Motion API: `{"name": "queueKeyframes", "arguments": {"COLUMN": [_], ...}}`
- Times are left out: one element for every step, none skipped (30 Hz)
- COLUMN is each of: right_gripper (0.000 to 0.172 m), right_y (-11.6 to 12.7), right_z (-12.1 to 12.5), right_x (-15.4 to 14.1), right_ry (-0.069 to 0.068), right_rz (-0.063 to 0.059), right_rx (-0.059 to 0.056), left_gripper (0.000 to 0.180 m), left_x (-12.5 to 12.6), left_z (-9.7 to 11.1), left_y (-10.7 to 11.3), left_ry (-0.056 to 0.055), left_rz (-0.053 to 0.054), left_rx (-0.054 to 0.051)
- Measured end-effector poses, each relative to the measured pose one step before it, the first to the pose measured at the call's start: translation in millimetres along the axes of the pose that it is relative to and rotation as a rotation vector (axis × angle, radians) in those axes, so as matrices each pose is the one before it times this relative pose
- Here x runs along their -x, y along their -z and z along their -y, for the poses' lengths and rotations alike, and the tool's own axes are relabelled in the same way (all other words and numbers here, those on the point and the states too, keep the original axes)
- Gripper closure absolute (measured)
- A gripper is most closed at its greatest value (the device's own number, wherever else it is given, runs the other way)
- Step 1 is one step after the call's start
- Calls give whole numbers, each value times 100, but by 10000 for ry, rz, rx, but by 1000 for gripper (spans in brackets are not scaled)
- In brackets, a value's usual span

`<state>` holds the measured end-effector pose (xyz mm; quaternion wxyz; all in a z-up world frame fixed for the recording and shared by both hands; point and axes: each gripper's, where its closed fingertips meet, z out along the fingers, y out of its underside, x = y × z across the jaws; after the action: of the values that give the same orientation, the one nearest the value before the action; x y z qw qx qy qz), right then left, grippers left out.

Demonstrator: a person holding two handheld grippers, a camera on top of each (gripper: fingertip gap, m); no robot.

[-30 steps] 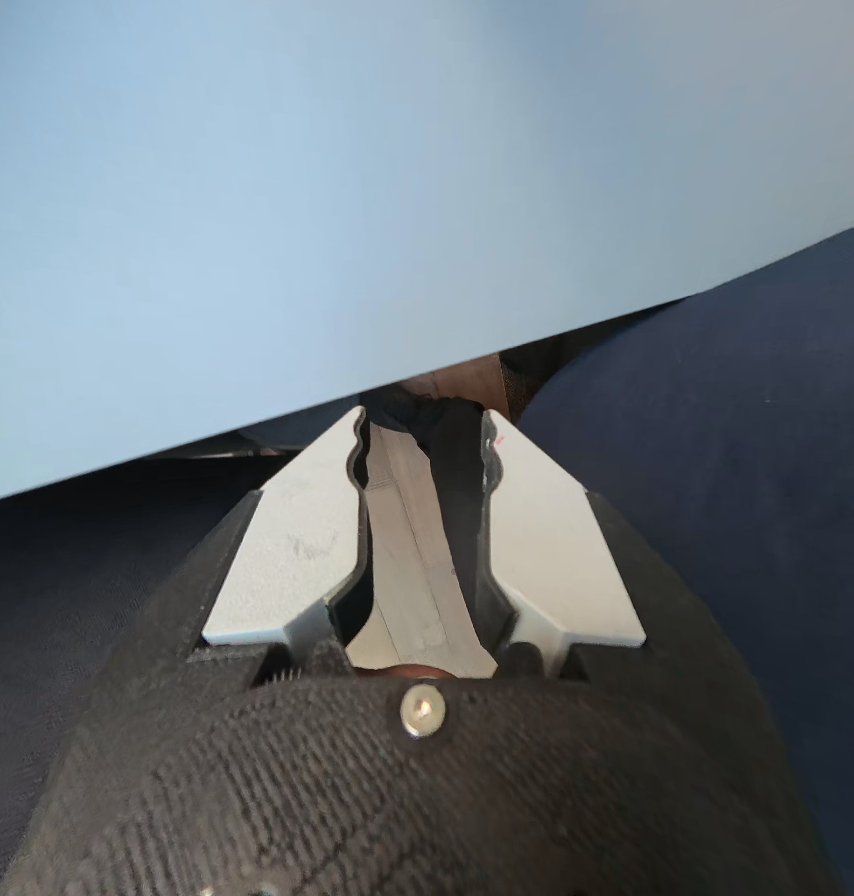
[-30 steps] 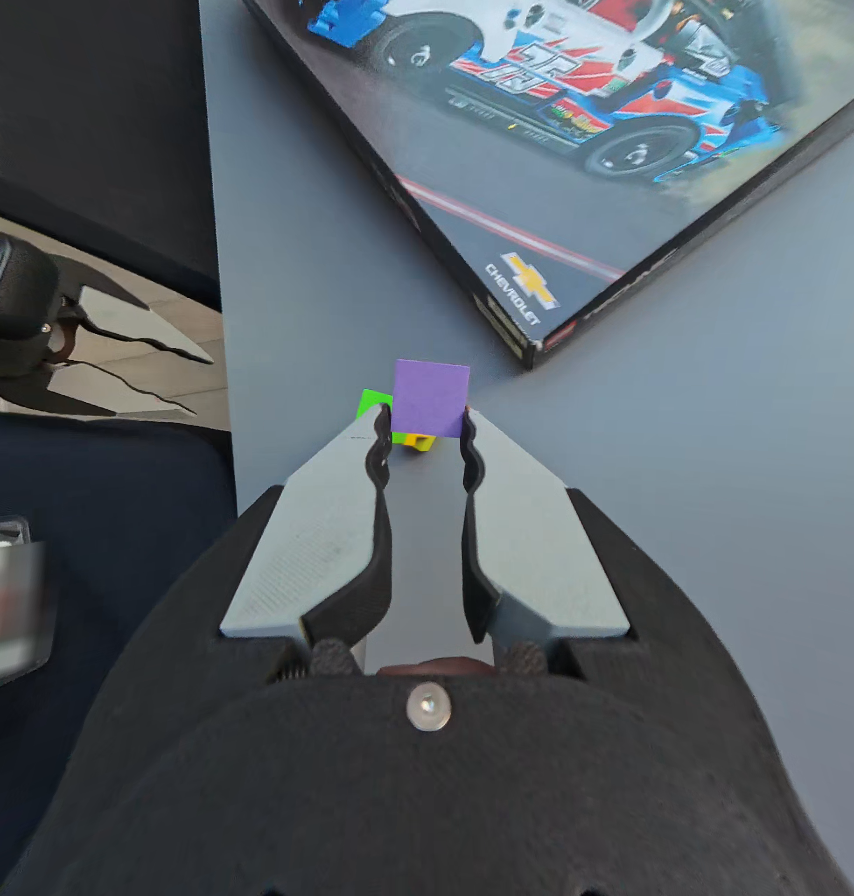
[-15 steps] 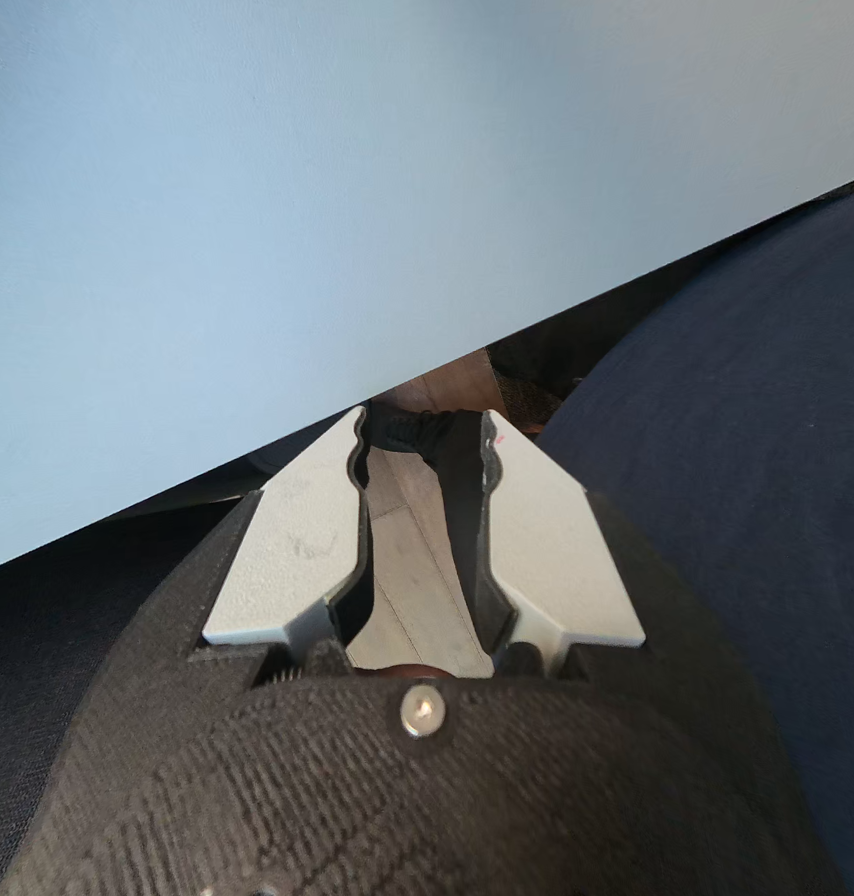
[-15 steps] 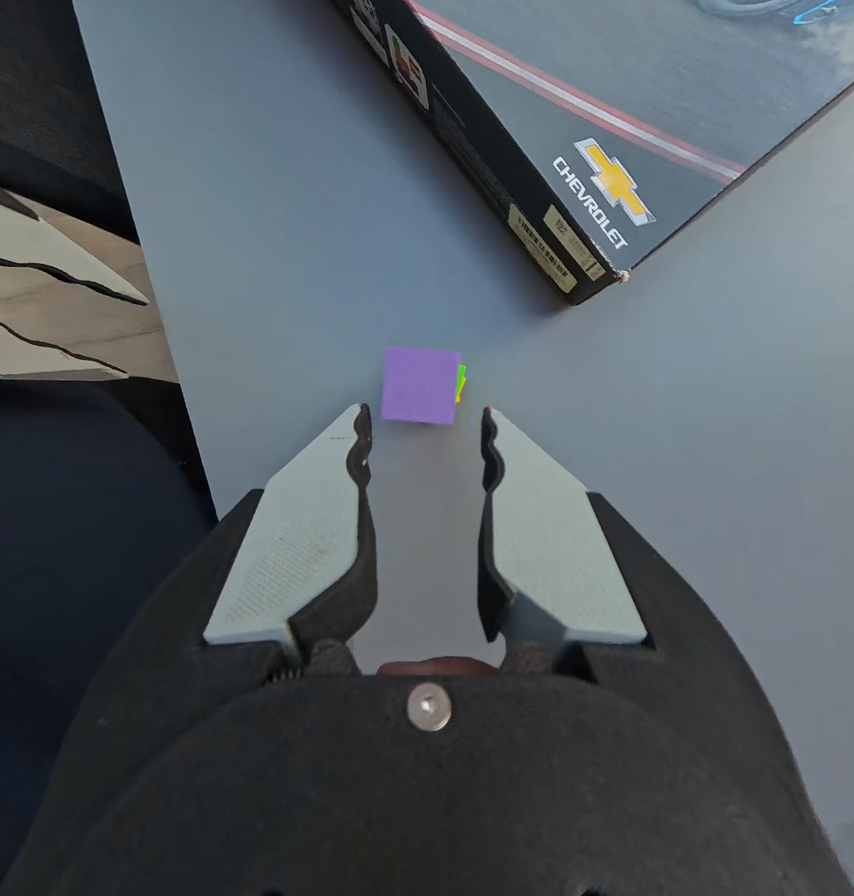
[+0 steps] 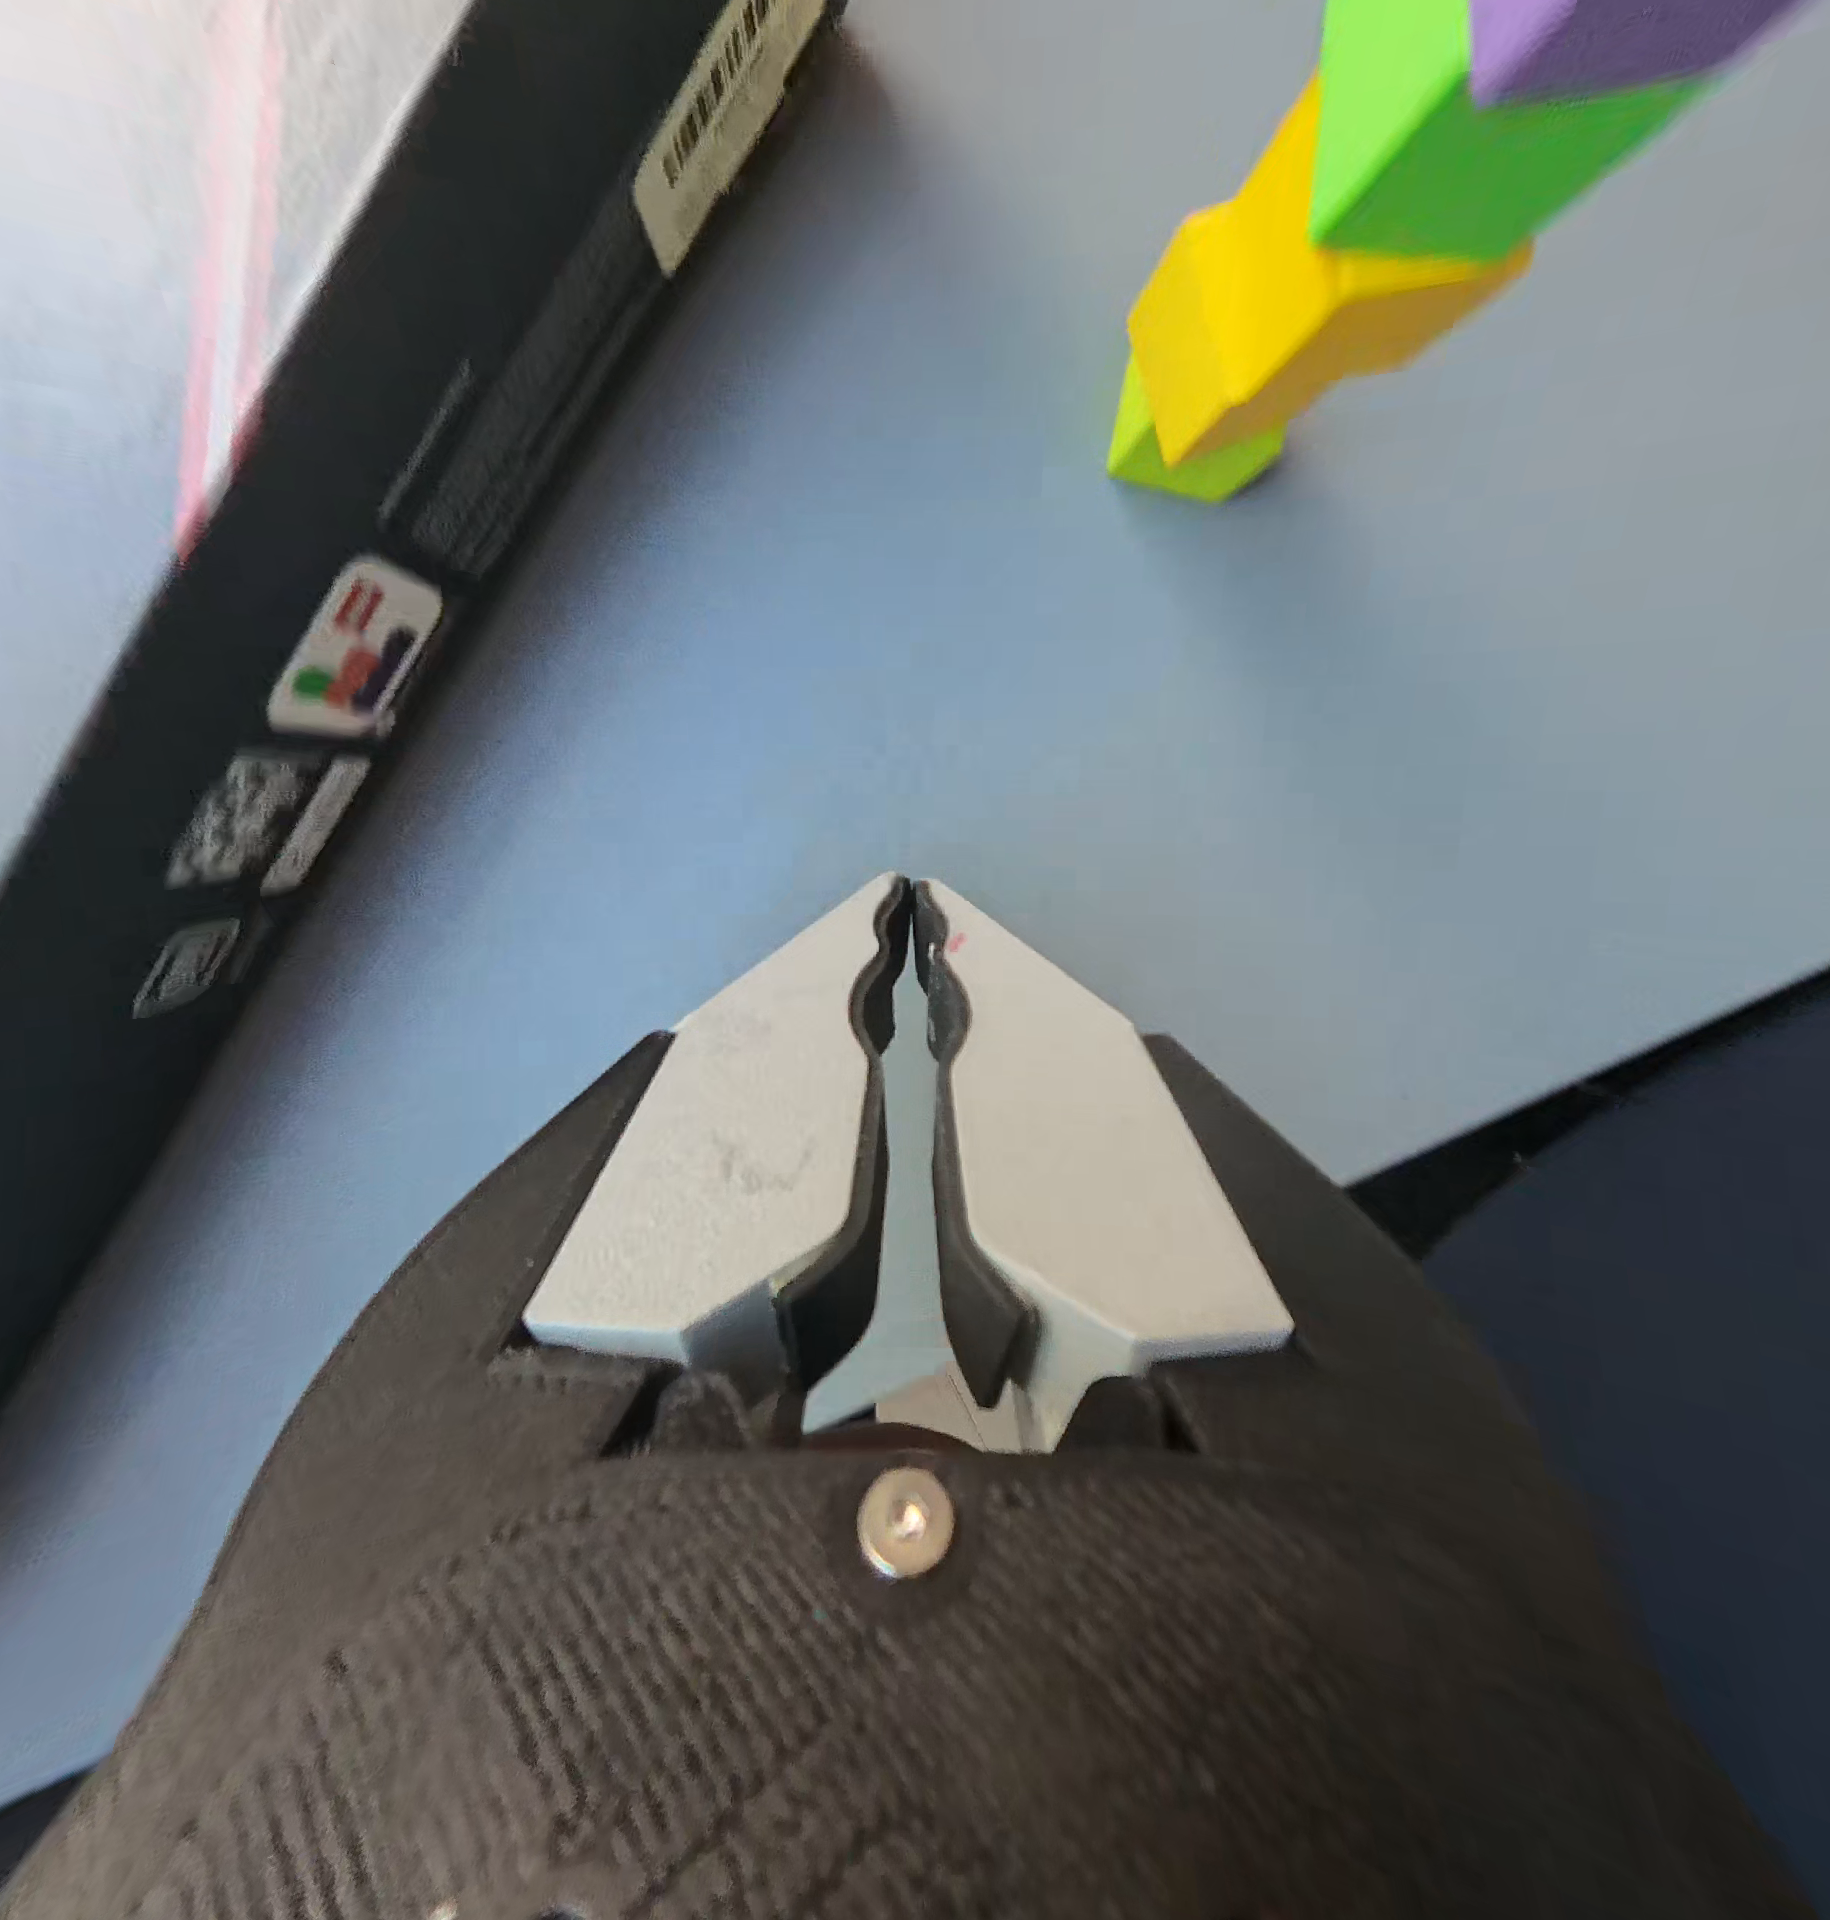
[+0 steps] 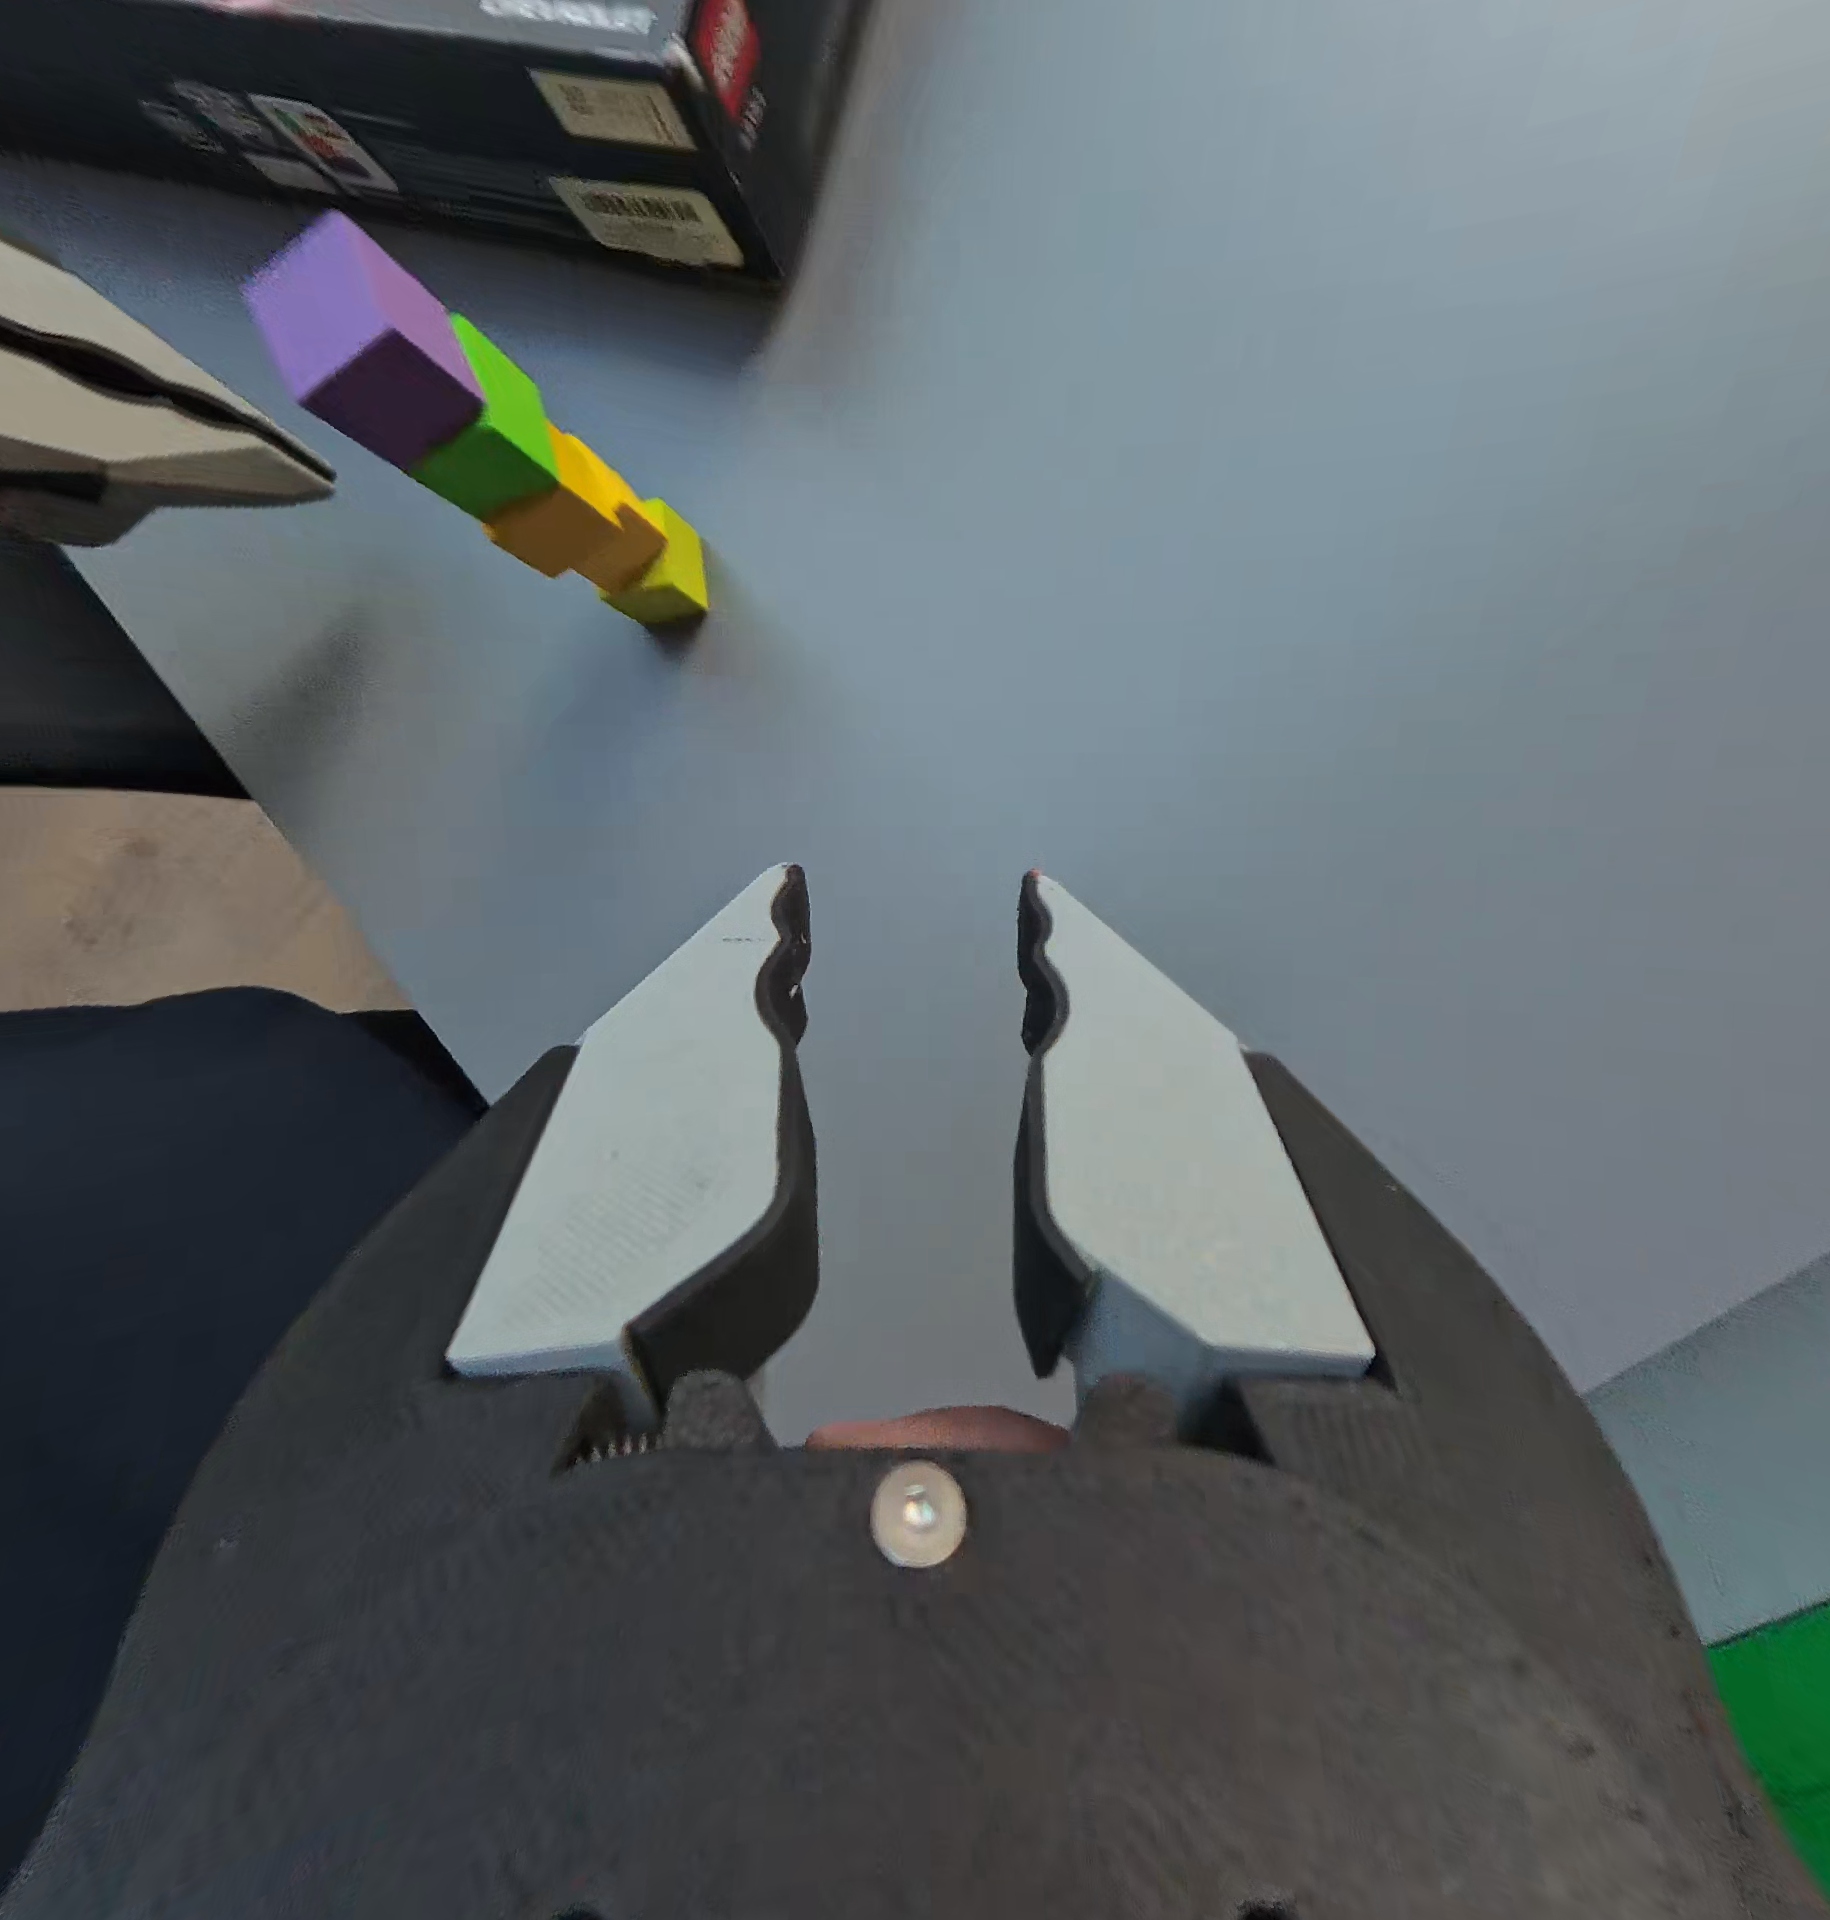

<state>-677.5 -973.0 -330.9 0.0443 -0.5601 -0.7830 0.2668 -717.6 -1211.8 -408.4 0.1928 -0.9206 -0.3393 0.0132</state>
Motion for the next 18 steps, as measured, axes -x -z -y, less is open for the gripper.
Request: {"name": "queueKeyframes", "arguments": {"right_gripper": [133, 133, 134, 134, 134, 135, 135, 135, 135, 135, 135, 135, 135, 135, 135, 135, 135, 135], "right_y": [50, 91, 178, 265, 326, 325, 288, 236, 193, 168, 150, 147, 141, 104, 63, 23, 3, 7], "right_z": [-1334, -1171, -1039, -929, -797, -719, -673, -599, -487, -351, -217, -120, -38, -15, -4, 20, 60, 105], "right_x": [-684, -560, -466, -478, -537, -593, -659, -698, -721, -692, -636, -637, -674, -701, -640, -560, -504, -429], "right_ry": [-589, -529, -451, -344, -231, -143, -108, -95, -83, -79, -67, -33, 15, 51, 48, 14, -14, -17], "right_rz": [63, 126, 131, 75, -18, -79, -108, -124, -119, -91, -59, -66, -113, -134, -103, -62, -33, -23], "right_rx": [29, -37, -61, -61, -67, -51, -8, 25, 30, 19, 7, 0, 1, 20, 37, 39, 36, 14], "left_gripper": [180, 180, 180, 180, 180, 180, 180, 180, 180, 180, 180, 180, 180, 180, 180, 180, 180, 180], "left_x": [-26, -85, -215, -495, -824, -1122, -1307, -1263, -1062, -1026, -617, -36, 260, 334, 256, 211, 286, 318], "left_z": [830, 813, 958, 1113, 1332, 1429, 1177, 885, 667, 554, 443, 174, -128, -366, -530, -660, -734, -795], "left_y": [-928, -875, -753, -606, -382, -203, -132, -113, -54, 65, 179, 258, 282, 303, 282, 258, 245, 213], "left_ry": [49, 112, 142, 123, 51, -136, -367, -616, -642, -524, -291, -23, 164, 290, 348, 334, 274, 193], "left_rz": [-82, -59, -52, -131, -191, -203, -180, -120, -50, -185, -138, 37, 49, -2, -94, -120, -27, 65], "left_rx": [131, 134, 29, -94, -228, -289, -134, 15, 68, 7, -69, -37, 49, 100, 128, 142, 117, 90]}}
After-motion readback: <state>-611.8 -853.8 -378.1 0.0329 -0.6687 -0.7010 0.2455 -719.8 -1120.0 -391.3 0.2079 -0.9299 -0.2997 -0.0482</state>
